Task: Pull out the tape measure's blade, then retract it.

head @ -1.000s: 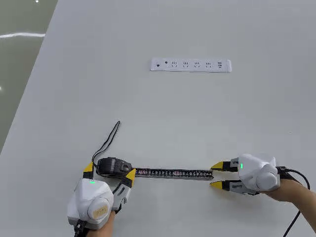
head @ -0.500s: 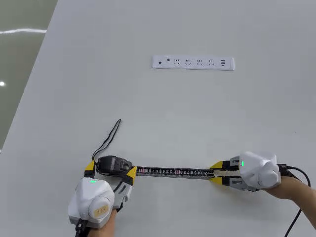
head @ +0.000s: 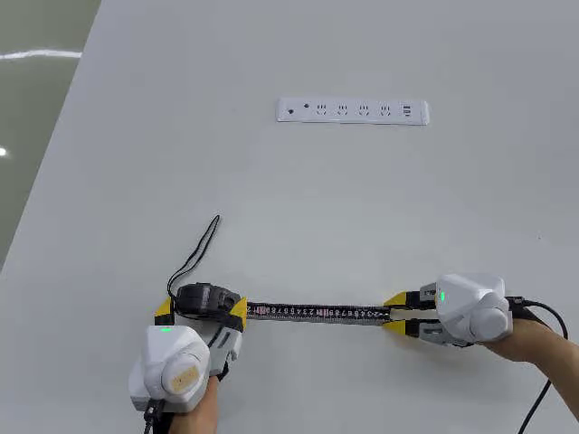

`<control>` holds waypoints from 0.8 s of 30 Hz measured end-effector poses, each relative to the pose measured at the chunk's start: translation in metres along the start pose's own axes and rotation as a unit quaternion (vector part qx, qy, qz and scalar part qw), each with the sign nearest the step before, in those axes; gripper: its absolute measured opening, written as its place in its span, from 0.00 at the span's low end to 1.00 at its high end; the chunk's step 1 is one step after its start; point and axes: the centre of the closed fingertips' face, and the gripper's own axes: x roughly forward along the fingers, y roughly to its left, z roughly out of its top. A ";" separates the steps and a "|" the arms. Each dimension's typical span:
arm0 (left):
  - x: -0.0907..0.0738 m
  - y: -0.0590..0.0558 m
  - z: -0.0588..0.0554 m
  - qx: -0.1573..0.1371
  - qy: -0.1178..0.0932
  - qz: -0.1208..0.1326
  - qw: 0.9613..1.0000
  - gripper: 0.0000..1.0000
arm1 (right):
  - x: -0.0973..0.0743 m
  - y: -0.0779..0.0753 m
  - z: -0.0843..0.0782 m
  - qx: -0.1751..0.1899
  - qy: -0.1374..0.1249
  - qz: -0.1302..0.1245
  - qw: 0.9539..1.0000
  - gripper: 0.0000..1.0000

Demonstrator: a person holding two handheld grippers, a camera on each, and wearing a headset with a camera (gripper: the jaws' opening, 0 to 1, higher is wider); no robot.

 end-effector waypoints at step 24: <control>0.012 0.004 -0.006 0.001 0.015 0.032 0.999 0.58 | -0.006 -0.001 0.005 -0.008 -0.003 -0.005 1.000 0.13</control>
